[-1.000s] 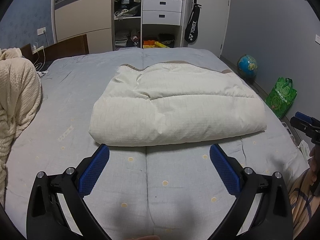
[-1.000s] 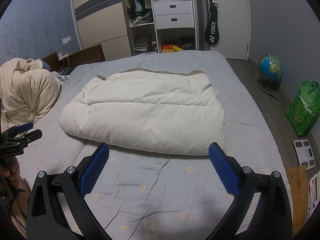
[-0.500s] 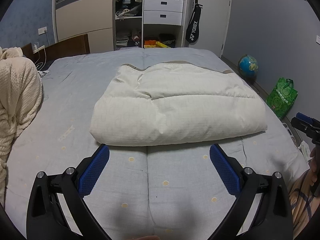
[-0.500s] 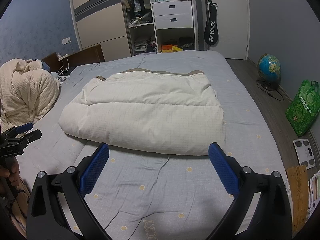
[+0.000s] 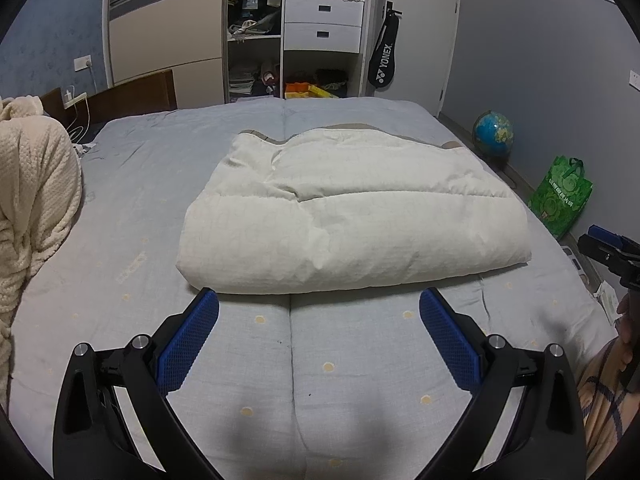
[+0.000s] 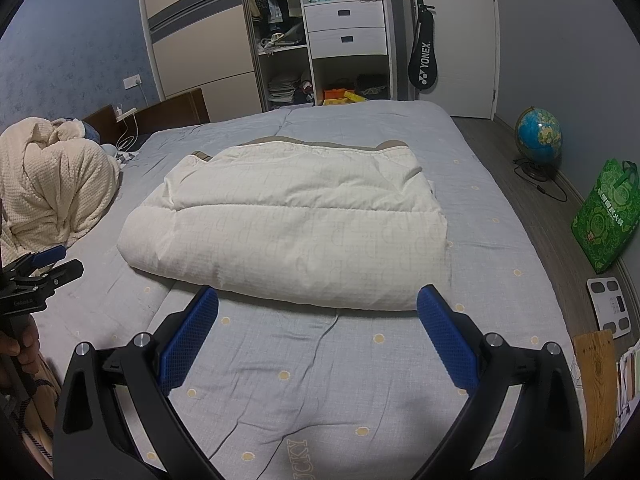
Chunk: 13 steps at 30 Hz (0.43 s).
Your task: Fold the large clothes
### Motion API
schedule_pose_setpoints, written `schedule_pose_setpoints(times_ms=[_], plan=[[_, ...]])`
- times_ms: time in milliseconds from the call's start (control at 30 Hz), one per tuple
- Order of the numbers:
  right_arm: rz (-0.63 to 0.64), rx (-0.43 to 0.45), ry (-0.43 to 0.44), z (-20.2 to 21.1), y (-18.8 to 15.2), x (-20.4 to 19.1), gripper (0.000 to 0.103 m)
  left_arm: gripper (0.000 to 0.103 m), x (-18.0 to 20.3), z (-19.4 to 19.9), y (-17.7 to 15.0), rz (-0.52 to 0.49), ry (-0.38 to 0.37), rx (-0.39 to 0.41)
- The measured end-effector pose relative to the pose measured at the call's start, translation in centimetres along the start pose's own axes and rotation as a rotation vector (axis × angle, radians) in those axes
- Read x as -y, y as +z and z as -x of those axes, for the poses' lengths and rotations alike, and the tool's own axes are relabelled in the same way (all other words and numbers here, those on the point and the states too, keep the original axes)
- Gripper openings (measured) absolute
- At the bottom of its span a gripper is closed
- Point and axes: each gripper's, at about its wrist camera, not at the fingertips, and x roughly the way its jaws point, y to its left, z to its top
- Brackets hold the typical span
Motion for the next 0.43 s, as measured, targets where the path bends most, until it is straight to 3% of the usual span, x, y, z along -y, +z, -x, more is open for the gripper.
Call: schedule_pose_setpoints(times_ms=[433], plan=[[-0.001,-0.001,0.0,0.0,-0.02,-0.01,0.096,0.097,0.15,-0.31,-0.02,-0.012,0.006,-0.018]])
